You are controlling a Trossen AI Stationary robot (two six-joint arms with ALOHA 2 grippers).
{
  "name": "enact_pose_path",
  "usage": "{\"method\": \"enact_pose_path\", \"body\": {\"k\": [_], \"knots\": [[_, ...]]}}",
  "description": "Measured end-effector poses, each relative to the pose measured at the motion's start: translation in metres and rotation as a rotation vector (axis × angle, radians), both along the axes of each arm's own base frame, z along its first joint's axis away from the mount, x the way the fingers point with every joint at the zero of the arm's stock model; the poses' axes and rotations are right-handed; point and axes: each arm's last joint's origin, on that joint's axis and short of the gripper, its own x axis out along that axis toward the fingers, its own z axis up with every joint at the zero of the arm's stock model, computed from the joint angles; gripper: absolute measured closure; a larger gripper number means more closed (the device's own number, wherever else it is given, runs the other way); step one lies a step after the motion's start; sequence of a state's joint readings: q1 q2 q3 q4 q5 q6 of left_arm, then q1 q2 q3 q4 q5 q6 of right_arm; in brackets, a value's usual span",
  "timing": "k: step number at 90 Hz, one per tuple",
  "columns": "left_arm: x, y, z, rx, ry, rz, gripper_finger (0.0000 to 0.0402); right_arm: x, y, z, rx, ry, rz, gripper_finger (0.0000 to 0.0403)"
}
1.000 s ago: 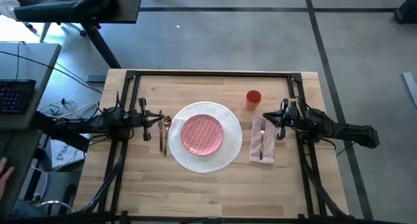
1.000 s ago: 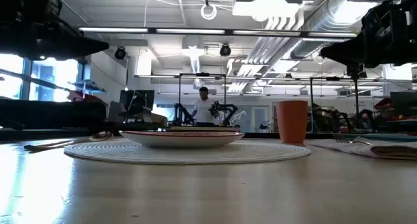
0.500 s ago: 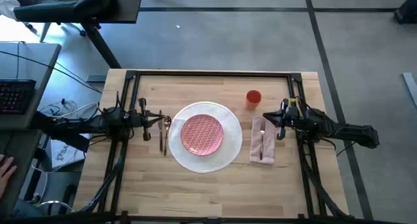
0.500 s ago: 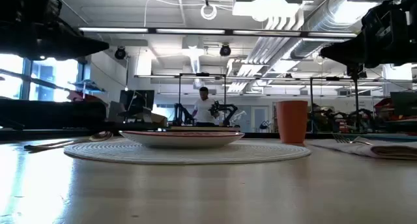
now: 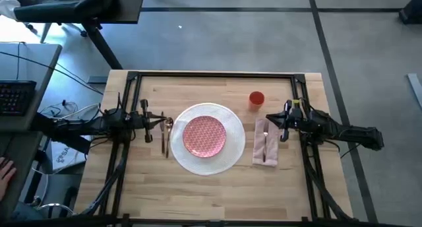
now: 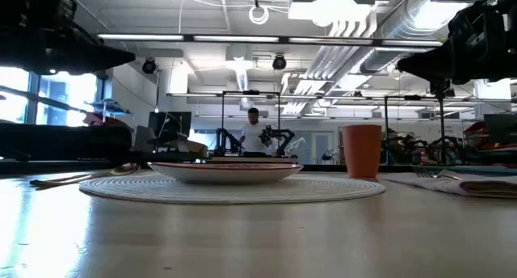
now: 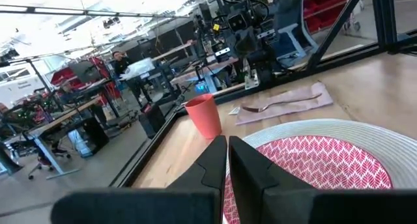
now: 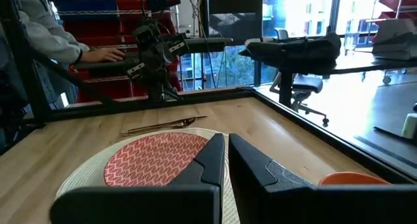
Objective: Set table place
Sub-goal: Return to Home Position
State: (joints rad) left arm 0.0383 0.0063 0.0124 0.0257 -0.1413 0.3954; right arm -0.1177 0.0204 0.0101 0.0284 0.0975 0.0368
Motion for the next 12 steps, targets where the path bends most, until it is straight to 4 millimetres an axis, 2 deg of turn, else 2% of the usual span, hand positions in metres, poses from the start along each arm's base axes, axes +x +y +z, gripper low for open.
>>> {"method": "enact_pose_path", "body": {"k": [12], "knots": [[0.0,0.0,0.0,0.0,0.0,0.0,0.0401,0.0,0.0,0.0,0.0,0.0,0.0,0.0403]]}}
